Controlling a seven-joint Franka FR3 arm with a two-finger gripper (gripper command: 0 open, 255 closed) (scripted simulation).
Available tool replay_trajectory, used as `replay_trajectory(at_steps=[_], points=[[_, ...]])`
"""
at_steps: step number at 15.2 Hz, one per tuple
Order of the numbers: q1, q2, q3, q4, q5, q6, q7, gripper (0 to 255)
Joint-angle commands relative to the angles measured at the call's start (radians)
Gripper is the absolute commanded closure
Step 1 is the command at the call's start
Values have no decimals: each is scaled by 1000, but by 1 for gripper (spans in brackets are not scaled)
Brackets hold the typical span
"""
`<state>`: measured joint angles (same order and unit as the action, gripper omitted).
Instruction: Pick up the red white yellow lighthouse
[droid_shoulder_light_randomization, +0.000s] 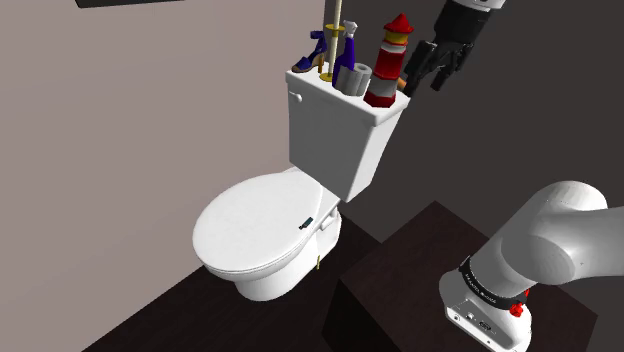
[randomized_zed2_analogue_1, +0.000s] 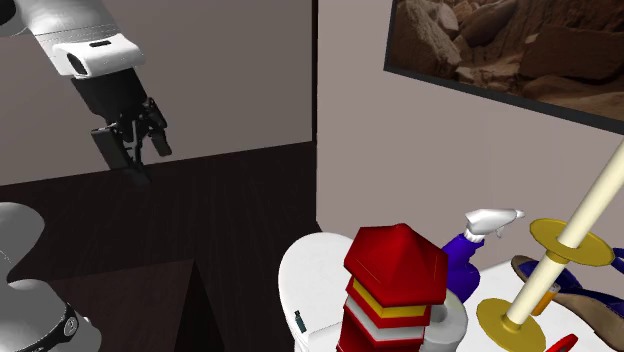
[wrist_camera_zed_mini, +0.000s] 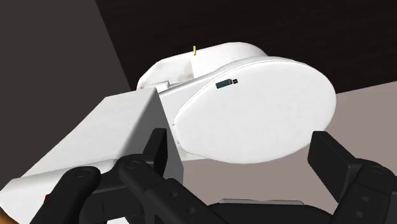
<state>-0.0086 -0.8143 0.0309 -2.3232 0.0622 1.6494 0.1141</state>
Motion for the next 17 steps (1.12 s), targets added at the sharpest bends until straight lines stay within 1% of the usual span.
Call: replay_trajectory(at_steps=[1,9,13,17], points=[[0,0,0,0,0,0,0,0],[-95,287,47,204,-182,54,57,0],[-139,428,70,330,-284,51,98,0],[-174,570,91,475,-392,27,140,0]])
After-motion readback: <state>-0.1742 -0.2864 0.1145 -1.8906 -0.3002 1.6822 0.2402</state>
